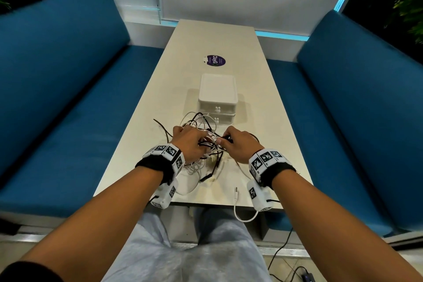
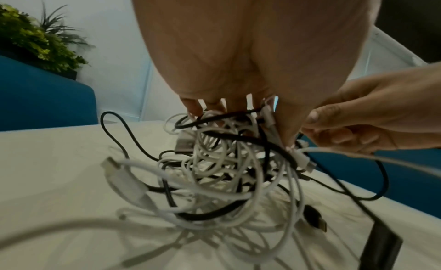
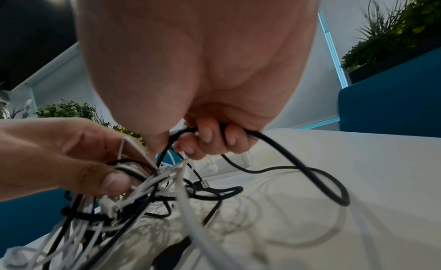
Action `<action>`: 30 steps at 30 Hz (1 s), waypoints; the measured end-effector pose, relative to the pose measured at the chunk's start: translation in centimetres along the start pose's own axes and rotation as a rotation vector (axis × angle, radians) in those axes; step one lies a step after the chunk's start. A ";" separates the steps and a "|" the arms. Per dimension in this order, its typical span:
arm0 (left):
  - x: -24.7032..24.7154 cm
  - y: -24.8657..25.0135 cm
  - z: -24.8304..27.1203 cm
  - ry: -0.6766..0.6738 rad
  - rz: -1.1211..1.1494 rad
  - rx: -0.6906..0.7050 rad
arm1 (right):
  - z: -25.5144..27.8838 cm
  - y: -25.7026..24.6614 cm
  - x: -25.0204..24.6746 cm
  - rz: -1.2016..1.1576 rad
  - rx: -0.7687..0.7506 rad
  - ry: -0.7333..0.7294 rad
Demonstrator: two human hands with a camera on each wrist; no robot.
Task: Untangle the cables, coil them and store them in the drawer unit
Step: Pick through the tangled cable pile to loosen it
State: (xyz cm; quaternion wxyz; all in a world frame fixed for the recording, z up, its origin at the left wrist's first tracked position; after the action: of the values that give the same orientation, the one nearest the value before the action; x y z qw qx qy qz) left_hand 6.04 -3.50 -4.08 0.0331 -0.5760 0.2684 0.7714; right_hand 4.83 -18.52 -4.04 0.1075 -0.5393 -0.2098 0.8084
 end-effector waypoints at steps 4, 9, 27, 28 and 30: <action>0.1 0.9 0.1 -0.023 0.004 0.002 | -0.1 -0.6 0.3 -0.071 -0.048 -0.044; 0.4 1.1 0.0 -0.012 0.080 -0.027 | 0.0 -1.2 0.0 -0.104 -0.116 -0.003; 0.6 -0.8 -0.2 -0.027 0.228 -0.085 | -0.7 -0.1 0.1 -0.103 -0.096 0.043; 0.5 -1.1 -0.3 -0.003 0.223 -0.096 | -0.7 -0.2 0.1 -0.100 -0.097 0.038; 0.5 -1.6 -0.4 0.026 0.222 -0.108 | -0.7 -0.2 0.2 -0.100 -0.102 0.027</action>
State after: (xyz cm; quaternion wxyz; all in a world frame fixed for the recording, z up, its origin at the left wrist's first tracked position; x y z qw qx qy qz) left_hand 6.83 -2.49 -5.23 -0.0869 -0.5536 0.2887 0.7763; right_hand 5.40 -18.08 -4.39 0.1230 -0.5440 -0.2757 0.7829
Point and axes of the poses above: each hand's wrist, its own z-axis away from the middle knuckle, its own x-axis out of the palm, y = z × x, the point moved 8 cm from there along -z, towards the middle knuckle, and after that the axes turned 12 degrees about -y, right-handed, at the moved point
